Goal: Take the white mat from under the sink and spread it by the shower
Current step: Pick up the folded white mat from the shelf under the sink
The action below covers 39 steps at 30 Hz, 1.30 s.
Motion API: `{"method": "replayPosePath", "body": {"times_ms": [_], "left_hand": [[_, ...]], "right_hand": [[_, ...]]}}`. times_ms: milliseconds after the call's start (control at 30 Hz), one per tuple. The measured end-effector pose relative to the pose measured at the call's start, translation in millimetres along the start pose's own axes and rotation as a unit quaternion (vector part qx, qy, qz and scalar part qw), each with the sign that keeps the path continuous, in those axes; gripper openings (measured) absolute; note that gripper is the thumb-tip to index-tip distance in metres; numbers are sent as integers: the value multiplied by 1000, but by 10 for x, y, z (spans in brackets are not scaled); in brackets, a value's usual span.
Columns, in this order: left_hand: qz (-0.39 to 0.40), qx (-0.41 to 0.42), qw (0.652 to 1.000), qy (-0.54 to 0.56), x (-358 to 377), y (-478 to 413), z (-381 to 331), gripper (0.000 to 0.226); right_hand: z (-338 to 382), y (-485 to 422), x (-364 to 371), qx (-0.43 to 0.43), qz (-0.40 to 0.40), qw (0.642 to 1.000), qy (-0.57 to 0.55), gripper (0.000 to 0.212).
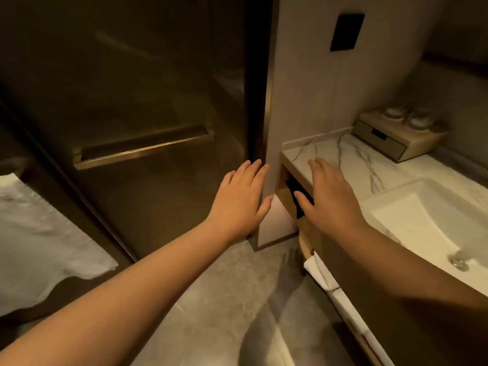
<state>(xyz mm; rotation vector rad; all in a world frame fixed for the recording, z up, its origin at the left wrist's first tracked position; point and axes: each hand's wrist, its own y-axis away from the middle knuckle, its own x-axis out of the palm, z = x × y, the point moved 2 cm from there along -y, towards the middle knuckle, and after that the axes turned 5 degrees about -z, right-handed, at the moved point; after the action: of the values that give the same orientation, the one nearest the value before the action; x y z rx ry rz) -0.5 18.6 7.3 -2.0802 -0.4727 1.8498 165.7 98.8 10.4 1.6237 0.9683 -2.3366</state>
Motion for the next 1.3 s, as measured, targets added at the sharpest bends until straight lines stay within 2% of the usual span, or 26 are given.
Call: {"method": "replayPosePath", "body": {"times_ms": [233, 467, 633, 967, 1133, 1300], "left_hand": [[11, -32, 999, -19, 1018, -341, 139, 63], [63, -46, 997, -14, 2193, -201, 438, 65], [96, -28, 995, 5, 3136, -19, 616, 66], [139, 18, 987, 84, 5303, 581, 727, 68], [191, 44, 981, 12, 6404, 941, 519, 71], [165, 72, 981, 75, 7212, 1108, 216, 72]], "right_hand": [[-567, -299, 936, -11, 11, 1000, -13, 72], [-943, -224, 2056, -9, 85, 996, 4, 80], [-1231, -15, 2900, 0, 116, 993, 11, 75], [-1967, 850, 4791, 58, 157, 986, 6, 74], [-2471, 1439, 5502, 60, 203, 972, 104, 80], [-3036, 1888, 5979, 135, 205, 959, 139, 81]]}}
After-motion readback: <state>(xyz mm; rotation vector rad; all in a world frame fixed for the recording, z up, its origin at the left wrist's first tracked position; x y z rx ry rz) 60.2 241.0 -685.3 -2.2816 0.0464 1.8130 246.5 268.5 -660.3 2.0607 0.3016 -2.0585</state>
